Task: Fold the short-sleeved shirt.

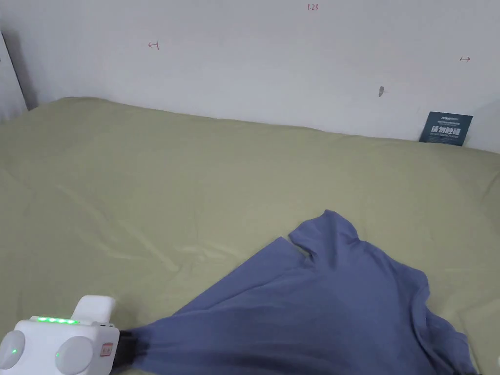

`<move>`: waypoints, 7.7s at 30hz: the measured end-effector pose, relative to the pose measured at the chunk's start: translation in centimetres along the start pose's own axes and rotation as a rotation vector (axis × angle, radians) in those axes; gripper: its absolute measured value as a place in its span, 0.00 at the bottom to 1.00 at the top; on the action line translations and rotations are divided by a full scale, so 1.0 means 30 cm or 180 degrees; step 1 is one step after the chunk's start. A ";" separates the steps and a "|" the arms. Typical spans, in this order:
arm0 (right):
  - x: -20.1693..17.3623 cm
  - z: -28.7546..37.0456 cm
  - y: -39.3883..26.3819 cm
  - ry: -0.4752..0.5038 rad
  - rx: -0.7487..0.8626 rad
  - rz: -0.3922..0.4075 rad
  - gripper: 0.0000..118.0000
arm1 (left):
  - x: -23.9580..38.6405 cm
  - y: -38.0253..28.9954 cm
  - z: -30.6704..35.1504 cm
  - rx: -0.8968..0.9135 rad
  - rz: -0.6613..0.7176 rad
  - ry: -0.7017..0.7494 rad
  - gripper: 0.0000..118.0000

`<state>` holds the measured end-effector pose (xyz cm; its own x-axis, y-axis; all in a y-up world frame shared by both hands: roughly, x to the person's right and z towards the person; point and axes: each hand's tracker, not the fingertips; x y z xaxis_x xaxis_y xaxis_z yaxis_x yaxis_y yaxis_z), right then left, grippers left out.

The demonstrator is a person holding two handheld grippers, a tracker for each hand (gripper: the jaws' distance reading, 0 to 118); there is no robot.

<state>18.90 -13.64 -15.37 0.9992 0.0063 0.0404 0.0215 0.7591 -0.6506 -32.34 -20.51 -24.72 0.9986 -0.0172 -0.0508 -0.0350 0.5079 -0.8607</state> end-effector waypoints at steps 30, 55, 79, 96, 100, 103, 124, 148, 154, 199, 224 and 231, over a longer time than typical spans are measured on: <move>-0.021 -1.135 0.622 -0.0074 -0.1169 0.0936 0.87 | 0.007 0.019 0.032 -0.0026 0.0069 -0.0241 0.02; 0.115 0.072 0.931 -0.0178 0.0655 0.0769 0.00 | 0.027 0.416 0.497 0.1070 -0.0005 -0.0365 0.02; 0.153 0.456 1.397 -0.0456 0.1595 0.0214 0.00 | 0.158 1.109 1.133 0.2039 0.0095 0.0230 0.02; 0.145 0.218 1.817 -0.0509 0.1793 0.0148 0.00 | 0.217 1.511 1.007 0.2193 -0.0021 0.0411 0.02; 0.128 0.126 1.887 -0.0608 0.1756 0.0222 0.00 | 0.235 1.608 0.948 0.2214 -0.0038 0.0473 0.02; 0.127 0.048 1.917 -0.0652 0.1752 0.0209 0.00 | 0.250 1.674 0.876 0.2175 -0.0083 0.0542 0.02; 0.097 -0.593 1.548 -0.0720 0.0950 0.0502 0.00 | 0.282 1.597 0.127 0.1705 -0.0072 0.0527 0.02; 0.206 -0.102 0.119 -0.0078 0.0077 -0.0075 0.00 | 0.024 0.178 0.120 0.0723 -0.0074 0.0089 0.02; 0.231 -0.006 -0.070 0.0012 -0.0031 -0.0228 0.00 | -0.019 -0.029 0.193 0.0604 -0.0035 -0.0010 0.02; 0.209 0.081 -0.185 -0.0082 -0.0229 -0.0254 0.00 | -0.017 -0.102 0.180 0.0301 -0.0045 -0.0234 0.40; 0.282 -0.013 -0.121 0.0038 -0.0345 -0.0203 0.01 | -0.032 -0.041 0.206 0.0319 0.0059 -0.0359 0.03; 0.284 -0.050 0.110 0.0046 -0.0101 -0.0112 0.01 | -0.015 0.145 0.211 0.0445 0.0030 -0.0379 0.03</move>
<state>27.55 -12.07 -18.31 0.9982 -0.0297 0.0530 0.0577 0.7376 -0.6728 -32.68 -12.84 -25.25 0.9962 0.0860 0.0091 -0.0466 0.6226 -0.7812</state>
